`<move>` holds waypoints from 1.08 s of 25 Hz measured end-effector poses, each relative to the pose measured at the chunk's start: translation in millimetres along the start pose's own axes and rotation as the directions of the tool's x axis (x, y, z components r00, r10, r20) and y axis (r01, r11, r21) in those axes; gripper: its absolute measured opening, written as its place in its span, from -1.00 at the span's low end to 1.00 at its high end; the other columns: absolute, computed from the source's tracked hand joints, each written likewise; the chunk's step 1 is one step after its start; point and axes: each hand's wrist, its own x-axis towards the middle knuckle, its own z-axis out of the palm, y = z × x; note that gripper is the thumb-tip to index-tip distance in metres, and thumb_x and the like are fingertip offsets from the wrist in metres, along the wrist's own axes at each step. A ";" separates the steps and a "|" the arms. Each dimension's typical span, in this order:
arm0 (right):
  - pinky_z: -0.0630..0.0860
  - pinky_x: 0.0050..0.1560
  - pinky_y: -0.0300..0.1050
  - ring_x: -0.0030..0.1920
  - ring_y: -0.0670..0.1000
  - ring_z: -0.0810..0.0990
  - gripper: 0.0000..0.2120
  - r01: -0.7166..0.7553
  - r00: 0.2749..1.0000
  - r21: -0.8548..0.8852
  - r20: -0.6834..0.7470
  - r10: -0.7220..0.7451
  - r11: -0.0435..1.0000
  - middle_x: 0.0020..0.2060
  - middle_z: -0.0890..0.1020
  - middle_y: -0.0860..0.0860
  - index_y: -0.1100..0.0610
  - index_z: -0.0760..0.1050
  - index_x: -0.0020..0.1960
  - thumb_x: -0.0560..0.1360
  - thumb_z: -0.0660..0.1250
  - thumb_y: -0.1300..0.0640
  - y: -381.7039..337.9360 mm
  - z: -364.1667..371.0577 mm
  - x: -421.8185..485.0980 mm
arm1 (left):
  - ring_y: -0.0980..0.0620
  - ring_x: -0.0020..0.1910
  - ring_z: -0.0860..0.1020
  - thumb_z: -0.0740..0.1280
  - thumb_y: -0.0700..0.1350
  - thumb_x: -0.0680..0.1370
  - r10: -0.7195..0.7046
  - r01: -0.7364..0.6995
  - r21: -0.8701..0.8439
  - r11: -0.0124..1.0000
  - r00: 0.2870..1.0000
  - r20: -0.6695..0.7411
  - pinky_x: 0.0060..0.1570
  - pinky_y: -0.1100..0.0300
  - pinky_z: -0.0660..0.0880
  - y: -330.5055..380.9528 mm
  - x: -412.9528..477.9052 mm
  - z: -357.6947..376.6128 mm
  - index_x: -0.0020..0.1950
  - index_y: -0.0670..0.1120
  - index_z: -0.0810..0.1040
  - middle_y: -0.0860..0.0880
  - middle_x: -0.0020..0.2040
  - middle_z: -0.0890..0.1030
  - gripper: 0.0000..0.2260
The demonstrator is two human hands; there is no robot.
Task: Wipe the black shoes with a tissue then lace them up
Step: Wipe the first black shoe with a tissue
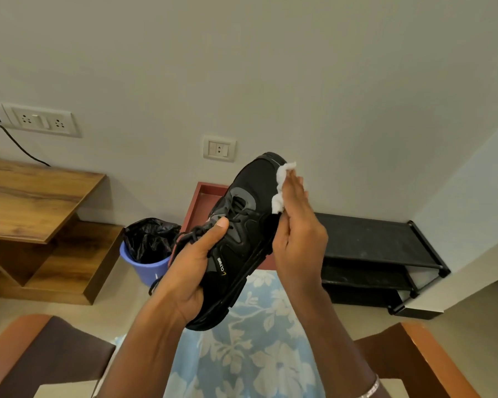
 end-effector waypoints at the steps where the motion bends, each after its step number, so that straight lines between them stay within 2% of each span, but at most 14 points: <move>1: 0.28 0.46 -0.32 0.51 0.04 0.34 -0.60 0.008 1.000 -0.017 -0.019 -0.008 1.000 0.46 0.43 0.11 0.24 0.36 0.50 0.70 0.07 0.14 -1.8 1.6 -15.9 | -0.20 -0.04 0.71 0.38 0.03 0.53 0.002 -0.002 -0.019 1.000 1.000 0.001 0.12 -0.08 0.58 1.2 0.7 -1.2 0.11 -0.15 0.71 -0.22 0.05 0.71 -0.70; 4: 0.48 0.36 -0.01 0.44 0.08 0.46 -0.64 0.026 0.999 -0.131 -0.032 -0.030 0.991 0.38 0.52 0.14 0.22 0.40 0.45 0.69 0.12 0.15 -6.0 10.6 -70.8 | -0.15 -0.08 0.72 0.37 0.01 0.55 0.003 -0.001 -0.070 0.998 1.000 0.019 0.00 -0.01 0.64 1.7 2.7 -4.2 -0.04 -0.13 0.76 -0.20 0.03 0.72 -0.74; 6: 0.51 0.33 0.09 0.43 0.12 0.46 -0.65 0.050 0.999 -0.167 -0.012 -0.053 0.985 0.37 0.53 0.16 0.22 0.38 0.44 0.67 0.17 0.19 -3.1 14.8 -81.0 | -0.14 -0.14 0.73 0.36 0.00 0.55 0.013 -0.013 -0.076 0.997 1.000 0.011 -0.10 0.01 0.67 1.0 3.7 -3.7 -0.13 -0.12 0.77 -0.20 -0.02 0.73 -0.74; 7: 0.48 0.37 0.10 0.45 0.14 0.43 -0.63 0.066 0.998 -0.176 -0.002 -0.067 0.982 0.38 0.52 0.16 0.23 0.38 0.44 0.64 0.21 0.24 0.2 15.4 -74.2 | -0.15 -0.13 0.73 0.37 0.00 0.55 0.019 -0.019 -0.074 0.997 1.000 0.002 -0.06 -0.02 0.66 0.5 4.2 -3.3 -0.12 -0.13 0.77 -0.20 -0.01 0.73 -0.74; 9: 0.34 0.49 0.04 0.51 0.15 0.33 -0.62 0.067 0.998 -0.166 -0.001 -0.068 0.984 0.43 0.44 0.15 0.27 0.41 0.44 0.63 0.19 0.28 3.0 14.3 -48.1 | -0.19 -0.08 0.72 0.39 -0.01 0.54 0.043 -0.045 -0.045 0.998 0.999 -0.026 0.05 -0.09 0.61 -1.1 6.1 -3.6 0.01 -0.15 0.73 -0.22 0.02 0.72 -0.76; 12: 0.22 0.51 -0.10 0.53 0.08 0.25 -0.53 -0.024 1.000 -0.106 -0.003 0.024 0.994 0.47 0.36 0.06 0.26 0.38 0.48 0.63 0.05 0.12 2.3 8.2 -6.0 | -0.21 -0.02 0.71 0.39 -0.04 0.55 0.066 -0.067 -0.012 0.998 0.998 -0.022 0.11 -0.15 0.58 -5.1 5.9 -2.4 0.16 -0.15 0.67 -0.22 0.04 0.71 -0.74; 14: 0.20 0.50 -0.22 0.52 0.02 0.26 -0.53 -0.013 0.999 -0.018 -0.037 0.013 1.000 0.46 0.38 0.05 0.26 0.38 0.48 0.65 0.05 0.09 3.5 3.7 6.2 | -0.21 -0.03 0.71 0.38 -0.08 0.56 0.062 -0.062 -0.013 0.998 0.998 -0.010 0.07 -0.19 0.61 -5.8 5.0 -2.8 0.15 -0.15 0.67 -0.23 0.04 0.71 -0.77; 15: 0.21 0.50 -0.25 0.52 0.01 0.27 -0.56 0.006 0.998 0.016 -0.063 -0.005 1.000 0.46 0.38 0.05 0.27 0.38 0.47 0.67 0.07 0.10 3.5 2.3 4.4 | -0.20 -0.08 0.72 0.38 -0.10 0.56 0.064 -0.064 -0.013 0.998 0.998 -0.005 -0.02 -0.16 0.65 -4.8 4.8 -3.4 0.12 -0.15 0.68 -0.23 0.01 0.72 -0.80; 17: 0.29 0.49 -0.19 0.51 0.06 0.34 -0.61 0.039 0.993 0.008 -0.115 -0.037 0.999 0.45 0.40 0.08 0.29 0.39 0.45 0.70 0.07 0.15 -0.2 1.8 -12.0 | -0.17 -0.15 0.72 0.40 -0.11 0.54 0.068 -0.068 -0.015 0.998 0.998 -0.008 -0.19 -0.08 0.68 -2.1 5.4 -5.4 0.06 -0.16 0.70 -0.23 -0.03 0.72 -0.83; 19: 0.37 0.47 -0.08 0.47 0.09 0.41 -0.65 0.043 0.990 -0.069 -0.133 -0.052 0.997 0.41 0.46 0.13 0.30 0.43 0.42 0.68 0.13 0.24 -3.8 6.6 -42.7 | -0.16 -0.13 0.73 0.41 -0.10 0.52 0.066 -0.066 -0.031 0.997 0.998 -0.017 -0.19 -0.02 0.68 -1.0 6.6 -6.1 0.09 -0.16 0.69 -0.22 -0.02 0.73 -0.79; 23: 0.51 0.31 0.15 0.44 0.12 0.45 -0.62 0.061 0.997 -0.148 -0.043 -0.068 0.987 0.37 0.52 0.18 0.27 0.40 0.42 0.60 0.24 0.30 -7.5 15.2 -81.1 | -0.12 -0.17 0.73 0.41 -0.10 0.51 0.066 -0.067 -0.066 0.996 0.998 -0.023 -0.28 0.07 0.67 0.4 6.6 -4.3 0.03 -0.16 0.70 -0.20 -0.07 0.74 -0.82; 25: 0.48 0.36 0.11 0.45 0.11 0.44 -0.62 0.069 0.997 -0.134 -0.030 -0.074 0.989 0.38 0.51 0.17 0.27 0.41 0.43 0.62 0.22 0.30 -6.0 12.6 -63.2 | -0.13 -0.17 0.73 0.41 -0.10 0.51 0.068 -0.070 -0.057 0.996 0.997 -0.032 -0.28 0.07 0.67 1.6 5.9 -3.7 0.00 -0.15 0.71 -0.19 -0.07 0.74 -0.84; 27: 0.36 0.47 -0.07 0.51 0.06 0.35 -0.60 0.030 0.999 -0.060 -0.025 -0.032 0.998 0.44 0.44 0.13 0.27 0.39 0.46 0.64 0.16 0.24 -7.4 6.8 -33.1 | -0.14 -0.14 0.73 0.42 -0.09 0.51 0.077 -0.079 -0.029 0.996 0.996 -0.039 -0.23 0.05 0.68 0.9 6.3 -3.8 0.06 -0.14 0.69 -0.19 -0.04 0.73 -0.81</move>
